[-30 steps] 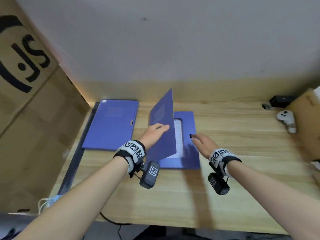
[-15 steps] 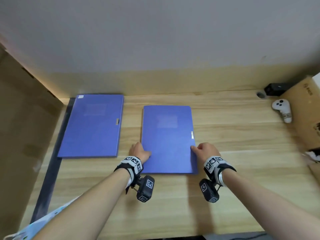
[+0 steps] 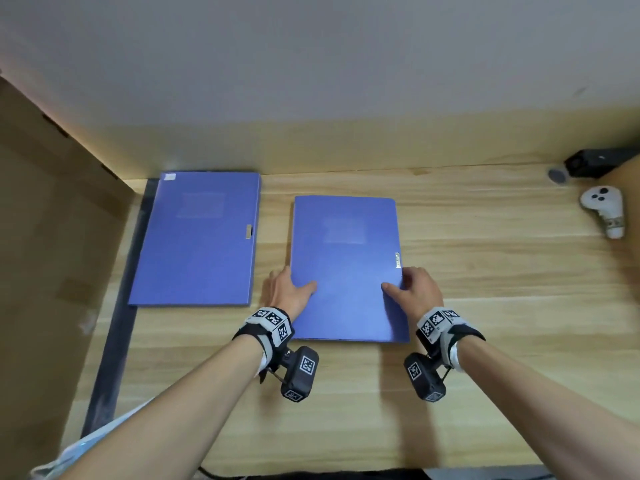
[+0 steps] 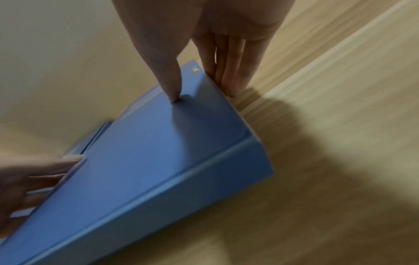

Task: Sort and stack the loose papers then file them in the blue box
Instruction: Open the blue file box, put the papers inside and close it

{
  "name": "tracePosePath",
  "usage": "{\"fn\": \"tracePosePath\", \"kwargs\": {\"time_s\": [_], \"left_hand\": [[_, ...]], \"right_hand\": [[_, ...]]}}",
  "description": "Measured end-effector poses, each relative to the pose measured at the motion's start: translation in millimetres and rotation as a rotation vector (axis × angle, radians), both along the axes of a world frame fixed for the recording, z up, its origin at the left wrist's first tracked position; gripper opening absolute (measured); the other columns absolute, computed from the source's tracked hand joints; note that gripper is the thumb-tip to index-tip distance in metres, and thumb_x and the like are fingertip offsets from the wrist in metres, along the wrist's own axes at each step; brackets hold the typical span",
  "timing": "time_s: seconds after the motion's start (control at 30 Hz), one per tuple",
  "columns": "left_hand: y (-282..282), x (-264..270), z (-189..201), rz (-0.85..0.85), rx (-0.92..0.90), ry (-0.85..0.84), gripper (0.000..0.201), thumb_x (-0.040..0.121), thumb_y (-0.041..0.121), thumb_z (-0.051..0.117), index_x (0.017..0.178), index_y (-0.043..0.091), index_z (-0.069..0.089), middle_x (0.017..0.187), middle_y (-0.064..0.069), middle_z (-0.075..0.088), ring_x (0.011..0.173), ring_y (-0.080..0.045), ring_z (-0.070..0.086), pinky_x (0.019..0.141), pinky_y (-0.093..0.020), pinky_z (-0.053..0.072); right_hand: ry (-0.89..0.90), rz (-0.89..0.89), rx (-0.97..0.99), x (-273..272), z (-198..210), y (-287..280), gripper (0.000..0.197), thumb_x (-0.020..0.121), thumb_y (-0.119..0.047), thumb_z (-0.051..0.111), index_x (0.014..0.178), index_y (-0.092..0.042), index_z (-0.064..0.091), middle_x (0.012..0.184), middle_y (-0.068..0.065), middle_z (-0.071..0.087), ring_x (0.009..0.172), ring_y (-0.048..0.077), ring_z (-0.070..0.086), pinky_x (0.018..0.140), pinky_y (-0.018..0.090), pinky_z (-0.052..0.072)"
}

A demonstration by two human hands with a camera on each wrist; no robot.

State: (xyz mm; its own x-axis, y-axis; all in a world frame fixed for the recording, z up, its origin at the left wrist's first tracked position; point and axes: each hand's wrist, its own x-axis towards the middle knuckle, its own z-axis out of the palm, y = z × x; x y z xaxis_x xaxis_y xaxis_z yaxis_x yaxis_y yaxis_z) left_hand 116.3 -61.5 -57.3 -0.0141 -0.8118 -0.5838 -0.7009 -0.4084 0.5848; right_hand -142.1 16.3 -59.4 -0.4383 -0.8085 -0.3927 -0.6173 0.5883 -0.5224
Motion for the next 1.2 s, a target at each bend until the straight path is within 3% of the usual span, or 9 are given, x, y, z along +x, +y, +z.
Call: {"fn": "tracePosePath", "kwargs": {"time_s": [0.1, 0.2, 0.33, 0.43, 0.57, 0.77, 0.87, 0.97, 1.2], "left_hand": [[-13.5, 25.1, 0.0, 0.117, -0.029, 0.123, 0.084, 0.066, 0.057, 0.066, 0.141, 0.023, 0.046, 0.138, 0.000, 0.055, 0.126, -0.025, 0.055, 0.104, -0.046, 0.048], [-28.1, 50.7, 19.2, 0.245, -0.118, 0.167, 0.086, 0.072, 0.048, 0.067, 0.148, 0.017, 0.039, 0.145, -0.004, 0.050, 0.134, -0.027, 0.049, 0.110, -0.044, 0.042], [-50.1, 98.2, 39.5, 0.355, -0.211, 0.141, 0.074, 0.089, 0.033, 0.066, 0.152, 0.015, 0.030, 0.157, -0.007, 0.033, 0.145, -0.025, 0.032, 0.117, -0.044, 0.031], [-65.9, 138.8, 45.3, 0.409, -0.250, 0.133, 0.075, 0.088, 0.036, 0.067, 0.151, 0.017, 0.032, 0.158, -0.006, 0.033, 0.145, -0.026, 0.032, 0.116, -0.046, 0.033], [-85.9, 186.1, 46.3, 0.454, -0.252, 0.162, 0.075, 0.086, 0.035, 0.068, 0.150, 0.017, 0.035, 0.150, -0.005, 0.045, 0.135, -0.025, 0.048, 0.107, -0.047, 0.044], [-110.4, 237.1, 27.1, 0.443, -0.179, 0.159, 0.073, 0.082, 0.041, 0.069, 0.146, 0.019, 0.042, 0.144, -0.002, 0.053, 0.129, -0.026, 0.055, 0.103, -0.049, 0.048], [-117.3, 245.4, 20.3, 0.443, -0.140, 0.160, 0.078, 0.082, 0.045, 0.067, 0.149, 0.023, 0.036, 0.150, -0.001, 0.046, 0.135, -0.027, 0.049, 0.106, -0.050, 0.045], [-122.6, 245.8, 16.7, 0.444, -0.139, 0.122, 0.073, 0.092, 0.032, 0.063, 0.154, 0.017, 0.026, 0.156, -0.003, 0.037, 0.141, -0.026, 0.040, 0.112, -0.048, 0.039], [-127.8, 246.4, 8.6, 0.464, -0.150, 0.103, 0.071, 0.093, 0.029, 0.062, 0.154, 0.016, 0.026, 0.154, -0.003, 0.039, 0.140, -0.025, 0.041, 0.112, -0.047, 0.039]], "right_hand": [[-0.163, -0.025, -0.090, 25.3, 10.8, -13.2, 0.025, 0.075, -0.043, 0.072, 0.088, -0.025, 0.060, 0.082, -0.007, 0.065, 0.073, 0.015, 0.062, 0.065, 0.031, 0.046], [-0.330, -0.072, -0.159, 56.3, 14.8, -33.7, 0.040, 0.075, -0.038, 0.077, 0.104, -0.022, 0.053, 0.099, -0.002, 0.068, 0.088, 0.019, 0.068, 0.081, 0.041, 0.056], [-0.461, -0.047, -0.200, 104.8, 23.2, -68.4, 0.047, 0.076, -0.031, 0.080, 0.107, -0.019, 0.047, 0.096, 0.003, 0.070, 0.084, 0.020, 0.070, 0.078, 0.045, 0.058], [-0.476, 0.024, -0.203, 142.4, 27.4, -94.0, 0.047, 0.075, -0.036, 0.080, 0.105, -0.022, 0.045, 0.095, 0.001, 0.070, 0.084, 0.020, 0.070, 0.079, 0.045, 0.058], [-0.514, 0.080, -0.169, 185.4, 22.5, -122.2, 0.048, 0.076, -0.034, 0.079, 0.104, -0.019, 0.044, 0.096, 0.006, 0.069, 0.086, 0.023, 0.070, 0.082, 0.047, 0.058], [-0.457, 0.171, -0.140, 227.8, 12.3, -145.2, 0.049, 0.076, -0.032, 0.079, 0.107, -0.015, 0.044, 0.100, 0.003, 0.066, 0.090, 0.023, 0.066, 0.085, 0.044, 0.055], [-0.414, 0.212, -0.104, 236.5, 6.5, -151.7, 0.053, 0.076, -0.036, 0.078, 0.111, -0.016, 0.044, 0.105, 0.001, 0.064, 0.095, 0.023, 0.064, 0.086, 0.041, 0.053], [-0.381, 0.229, -0.060, 240.7, 4.7, -156.0, 0.053, 0.078, -0.035, 0.077, 0.113, -0.015, 0.043, 0.108, -0.001, 0.061, 0.097, 0.021, 0.061, 0.087, 0.036, 0.050], [-0.387, 0.233, -0.041, 244.7, 6.1, -158.7, 0.052, 0.081, -0.034, 0.075, 0.116, -0.014, 0.041, 0.109, -0.002, 0.059, 0.096, 0.019, 0.058, 0.086, 0.032, 0.046]]}}
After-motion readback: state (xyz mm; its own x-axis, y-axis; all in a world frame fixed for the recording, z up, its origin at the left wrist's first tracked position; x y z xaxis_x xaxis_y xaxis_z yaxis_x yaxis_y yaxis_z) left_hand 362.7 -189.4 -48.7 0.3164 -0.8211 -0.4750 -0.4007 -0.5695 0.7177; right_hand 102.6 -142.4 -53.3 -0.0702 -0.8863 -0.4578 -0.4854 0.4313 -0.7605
